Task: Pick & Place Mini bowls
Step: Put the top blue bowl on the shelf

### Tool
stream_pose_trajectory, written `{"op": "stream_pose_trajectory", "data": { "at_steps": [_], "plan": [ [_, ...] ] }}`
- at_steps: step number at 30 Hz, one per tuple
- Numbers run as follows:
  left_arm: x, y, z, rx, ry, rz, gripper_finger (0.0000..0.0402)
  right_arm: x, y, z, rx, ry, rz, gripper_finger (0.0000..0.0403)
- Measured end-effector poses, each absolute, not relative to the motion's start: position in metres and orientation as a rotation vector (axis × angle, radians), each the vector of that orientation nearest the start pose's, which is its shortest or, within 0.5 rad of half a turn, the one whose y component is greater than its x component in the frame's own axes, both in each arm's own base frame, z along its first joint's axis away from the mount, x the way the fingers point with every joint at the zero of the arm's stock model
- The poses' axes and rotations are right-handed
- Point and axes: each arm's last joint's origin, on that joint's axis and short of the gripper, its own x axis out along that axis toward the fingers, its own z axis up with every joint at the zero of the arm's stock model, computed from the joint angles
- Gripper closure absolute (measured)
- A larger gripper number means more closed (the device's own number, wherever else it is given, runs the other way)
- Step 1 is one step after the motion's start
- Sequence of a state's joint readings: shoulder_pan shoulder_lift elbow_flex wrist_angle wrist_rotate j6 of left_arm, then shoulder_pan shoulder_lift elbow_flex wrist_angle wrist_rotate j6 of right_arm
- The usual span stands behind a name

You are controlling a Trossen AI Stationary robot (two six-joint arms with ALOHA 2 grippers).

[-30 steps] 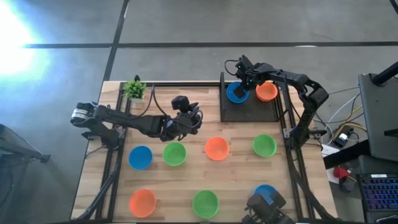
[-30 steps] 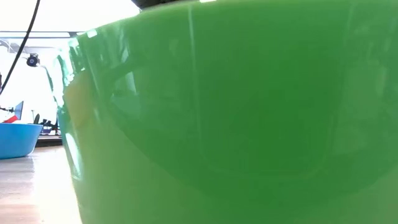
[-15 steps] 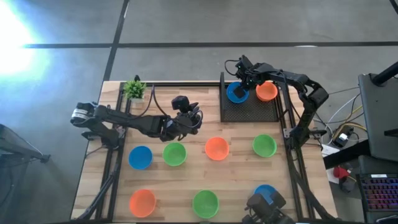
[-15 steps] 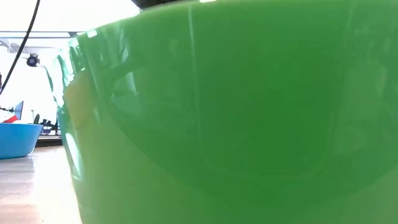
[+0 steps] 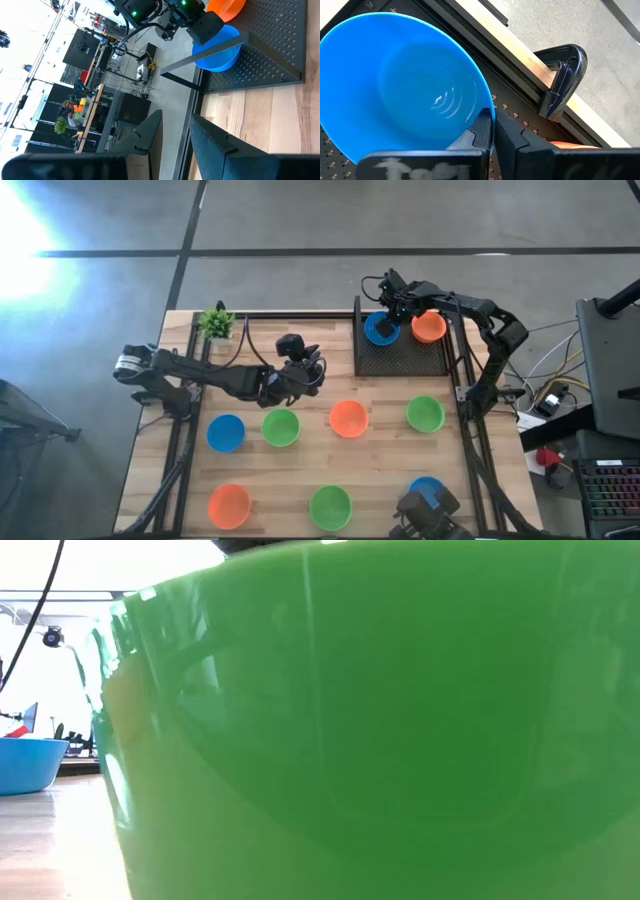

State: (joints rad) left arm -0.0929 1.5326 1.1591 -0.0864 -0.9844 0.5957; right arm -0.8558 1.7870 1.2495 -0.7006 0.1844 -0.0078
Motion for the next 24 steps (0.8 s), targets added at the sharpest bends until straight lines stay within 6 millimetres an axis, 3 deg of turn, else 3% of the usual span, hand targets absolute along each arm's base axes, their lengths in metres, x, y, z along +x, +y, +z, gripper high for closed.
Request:
{"op": "stream_pose_trajectory", "data": {
  "at_steps": [20, 24],
  "plan": [
    [0.3358, -0.0067, 0.2965, 0.803, 0.670, 0.734, 0.0298, 0.2250, -0.2672, 0.1967, 0.419, 1.218, -0.896, 0.0394],
    [0.3359, -0.0067, 0.2965, 0.803, 0.670, 0.733, 0.0298, 0.2251, -0.2675, 0.1968, 0.418, 1.215, -0.899, 0.0378]
  ]
}}
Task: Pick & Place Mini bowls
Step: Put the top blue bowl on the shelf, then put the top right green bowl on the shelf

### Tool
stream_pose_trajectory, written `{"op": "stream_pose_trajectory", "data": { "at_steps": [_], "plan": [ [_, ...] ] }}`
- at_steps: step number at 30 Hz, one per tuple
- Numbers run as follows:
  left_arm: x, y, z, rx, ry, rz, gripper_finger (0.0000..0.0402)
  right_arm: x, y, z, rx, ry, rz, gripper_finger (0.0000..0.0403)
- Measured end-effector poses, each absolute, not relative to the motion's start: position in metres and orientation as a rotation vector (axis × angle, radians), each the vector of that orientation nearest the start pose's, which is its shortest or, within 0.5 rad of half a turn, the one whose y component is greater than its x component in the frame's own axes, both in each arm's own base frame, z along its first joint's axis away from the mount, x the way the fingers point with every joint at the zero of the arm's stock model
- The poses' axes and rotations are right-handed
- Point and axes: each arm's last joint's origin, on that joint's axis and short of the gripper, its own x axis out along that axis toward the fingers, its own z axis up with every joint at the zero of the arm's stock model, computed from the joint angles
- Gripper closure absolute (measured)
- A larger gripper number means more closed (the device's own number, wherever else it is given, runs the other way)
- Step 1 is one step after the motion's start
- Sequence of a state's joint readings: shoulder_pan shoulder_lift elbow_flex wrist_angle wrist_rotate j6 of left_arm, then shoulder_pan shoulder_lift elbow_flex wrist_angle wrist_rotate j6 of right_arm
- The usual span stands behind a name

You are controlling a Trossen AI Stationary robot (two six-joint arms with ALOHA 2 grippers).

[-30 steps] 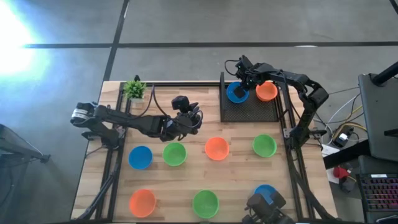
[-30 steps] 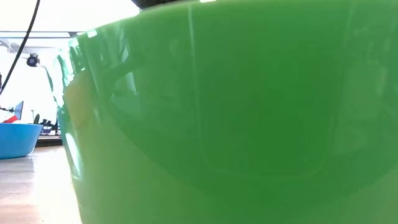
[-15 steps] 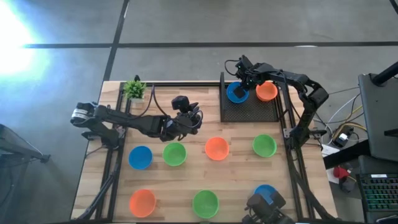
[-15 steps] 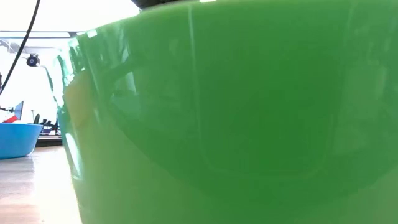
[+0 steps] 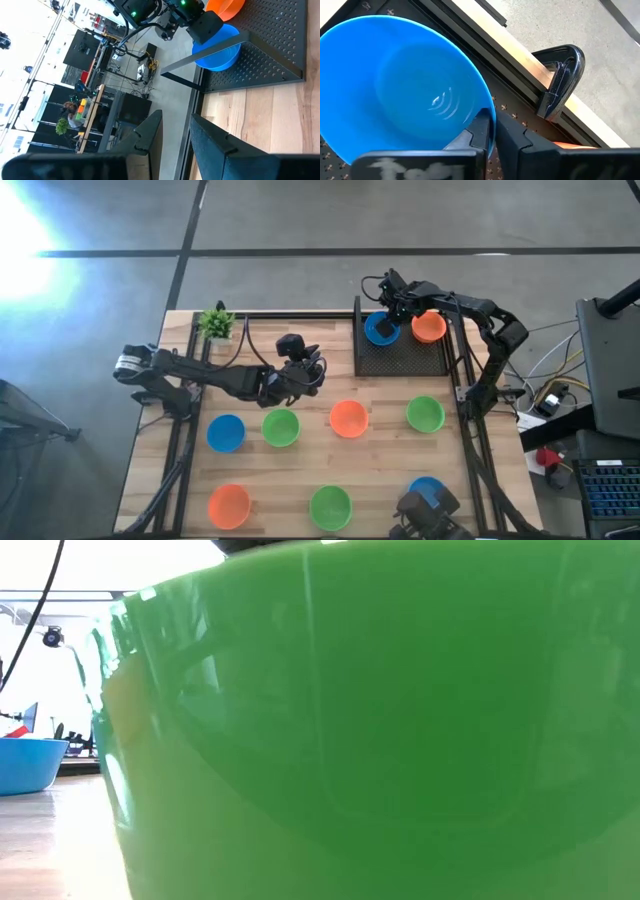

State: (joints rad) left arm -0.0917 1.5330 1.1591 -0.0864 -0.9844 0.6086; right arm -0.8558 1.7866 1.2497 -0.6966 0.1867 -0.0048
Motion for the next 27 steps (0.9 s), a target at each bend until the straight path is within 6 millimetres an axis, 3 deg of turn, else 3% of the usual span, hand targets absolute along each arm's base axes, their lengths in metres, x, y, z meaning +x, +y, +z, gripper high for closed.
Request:
{"op": "stream_pose_trajectory", "data": {
  "at_steps": [12, 17, 22, 27],
  "plan": [
    [0.336, -0.007, 0.296, 0.803, 0.671, 0.734, 0.0298, 0.226, -0.268, 0.200, 0.418, 1.211, -0.901, 0.0323],
    [0.336, -0.007, 0.296, 0.803, 0.672, 0.734, 0.0298, 0.222, -0.264, 0.216, 0.451, 1.284, -0.885, 0.0328],
    [0.336, -0.007, 0.296, 0.800, 0.672, 0.735, 0.0298, 0.217, -0.243, 0.240, 0.481, 1.304, -0.885, 0.0342],
    [0.336, -0.007, 0.296, 0.801, 0.674, 0.734, 0.0298, 0.212, -0.206, 0.260, 0.475, 1.282, -0.862, 0.0350]
  ]
}}
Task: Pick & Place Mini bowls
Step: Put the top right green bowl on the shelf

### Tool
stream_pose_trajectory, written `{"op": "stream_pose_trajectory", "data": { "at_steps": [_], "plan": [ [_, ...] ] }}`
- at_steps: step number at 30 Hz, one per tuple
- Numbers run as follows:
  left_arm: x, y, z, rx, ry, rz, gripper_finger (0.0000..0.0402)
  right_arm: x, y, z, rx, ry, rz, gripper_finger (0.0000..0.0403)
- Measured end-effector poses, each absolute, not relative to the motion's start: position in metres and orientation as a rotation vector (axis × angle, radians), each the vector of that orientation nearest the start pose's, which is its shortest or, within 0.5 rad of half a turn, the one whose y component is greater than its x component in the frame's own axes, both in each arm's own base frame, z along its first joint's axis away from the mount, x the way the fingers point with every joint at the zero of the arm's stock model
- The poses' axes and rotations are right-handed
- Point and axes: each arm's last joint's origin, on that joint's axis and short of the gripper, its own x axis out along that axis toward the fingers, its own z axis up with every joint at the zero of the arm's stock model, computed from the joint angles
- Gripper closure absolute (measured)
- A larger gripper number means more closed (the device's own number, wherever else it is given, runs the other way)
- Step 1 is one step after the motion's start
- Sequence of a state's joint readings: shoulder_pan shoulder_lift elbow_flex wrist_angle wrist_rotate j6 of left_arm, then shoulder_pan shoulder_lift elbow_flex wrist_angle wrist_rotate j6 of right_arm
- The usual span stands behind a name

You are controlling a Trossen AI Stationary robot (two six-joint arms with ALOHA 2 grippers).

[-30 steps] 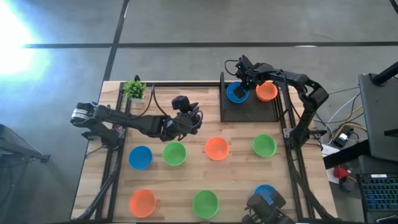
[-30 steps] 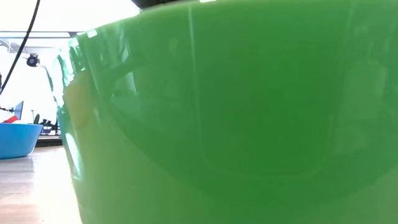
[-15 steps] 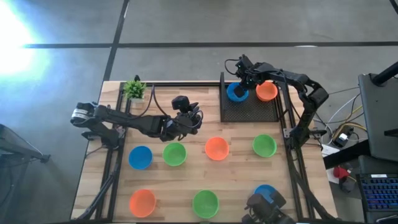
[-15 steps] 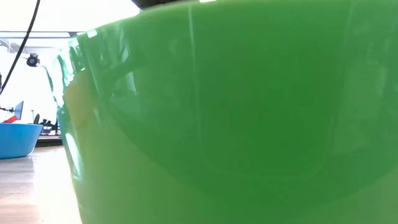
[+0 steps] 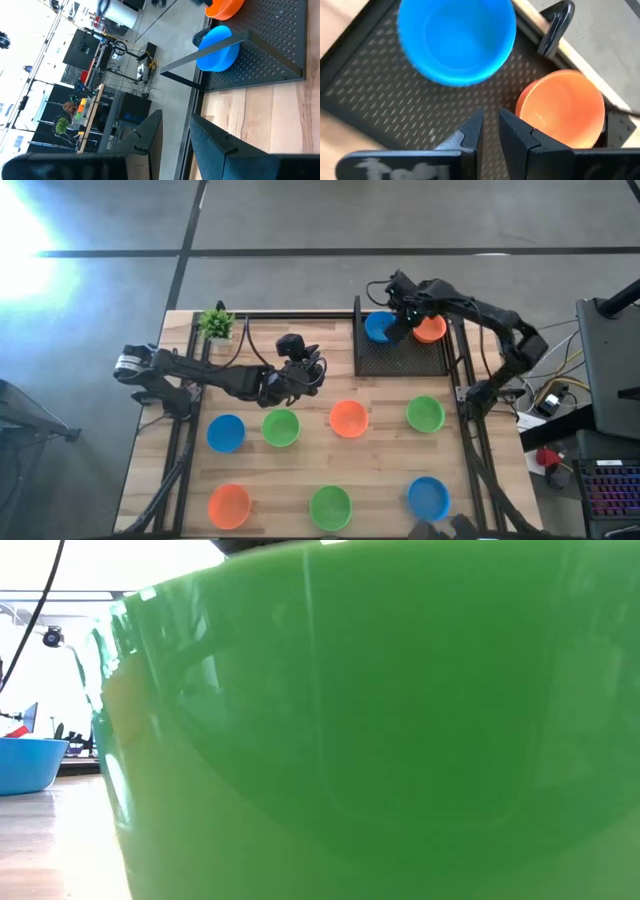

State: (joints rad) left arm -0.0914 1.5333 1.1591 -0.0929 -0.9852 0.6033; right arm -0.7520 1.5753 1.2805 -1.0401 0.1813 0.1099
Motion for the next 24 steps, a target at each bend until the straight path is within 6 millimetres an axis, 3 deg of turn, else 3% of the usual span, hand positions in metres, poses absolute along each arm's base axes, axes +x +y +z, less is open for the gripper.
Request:
{"op": "stream_pose_trajectory", "data": {
  "at_steps": [6, 13, 24],
  "plan": [
    [0.336, -0.007, 0.296, 0.796, 0.672, 0.735, 0.0298, 0.207, -0.148, 0.278, 0.460, 1.211, -0.817, 0.0351],
    [0.336, -0.007, 0.296, 0.792, 0.668, 0.737, 0.0298, 0.193, -0.083, 0.279, 0.542, 1.127, -0.729, 0.0351],
    [0.336, -0.007, 0.296, 0.795, 0.669, 0.736, 0.0298, 0.174, -0.030, 0.257, 0.701, 1.124, -0.719, 0.0334]
  ]
}}
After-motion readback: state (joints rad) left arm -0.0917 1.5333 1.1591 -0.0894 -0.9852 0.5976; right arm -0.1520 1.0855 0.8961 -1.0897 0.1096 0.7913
